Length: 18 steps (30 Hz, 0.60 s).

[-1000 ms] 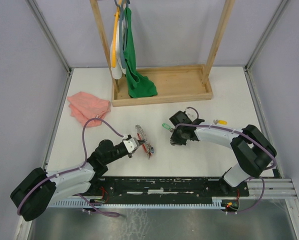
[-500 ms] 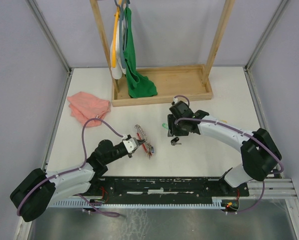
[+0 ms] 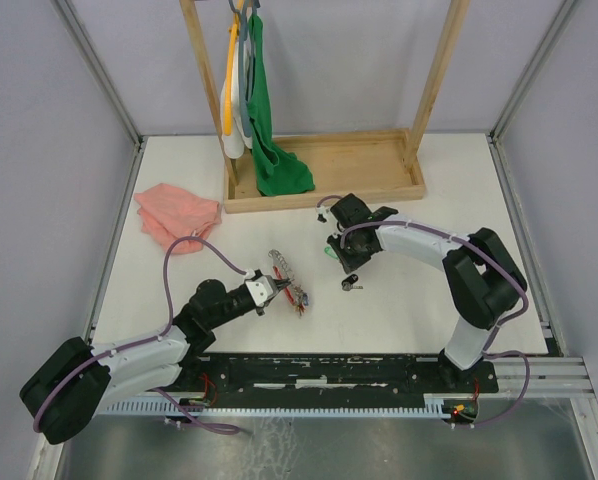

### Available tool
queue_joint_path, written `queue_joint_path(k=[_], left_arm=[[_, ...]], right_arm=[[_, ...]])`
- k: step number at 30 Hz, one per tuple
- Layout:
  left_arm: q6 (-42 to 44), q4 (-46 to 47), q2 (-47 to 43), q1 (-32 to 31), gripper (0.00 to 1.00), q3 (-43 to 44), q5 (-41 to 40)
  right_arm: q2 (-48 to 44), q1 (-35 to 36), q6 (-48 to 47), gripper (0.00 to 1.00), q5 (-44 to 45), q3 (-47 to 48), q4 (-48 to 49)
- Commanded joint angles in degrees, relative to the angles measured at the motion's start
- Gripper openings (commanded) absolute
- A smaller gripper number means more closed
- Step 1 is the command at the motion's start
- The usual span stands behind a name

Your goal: Put the keys on the keyring

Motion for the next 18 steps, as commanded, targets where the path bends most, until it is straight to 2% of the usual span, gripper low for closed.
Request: queue_joint_path(k=[1, 9, 18], left_arm=[[-0.85, 4.35, -0.64, -0.04, 0.03, 1.85, 1.28], [-0.75, 4.02, -0.79, -0.01, 0.03, 1.86, 1.46], [-0.55, 4.18, -0.81, -0.04, 0.03, 1.83, 2.03]], right_arm=[[1.79, -0.13, -0.87, 0.26, -1.3, 1.85, 3.3], [4.69, -0.1, 1.58, 0.26, 1.94, 0.98, 1.18], [-0.53, 1.55, 5.97, 0.27, 1.38, -3.88, -5.26]])
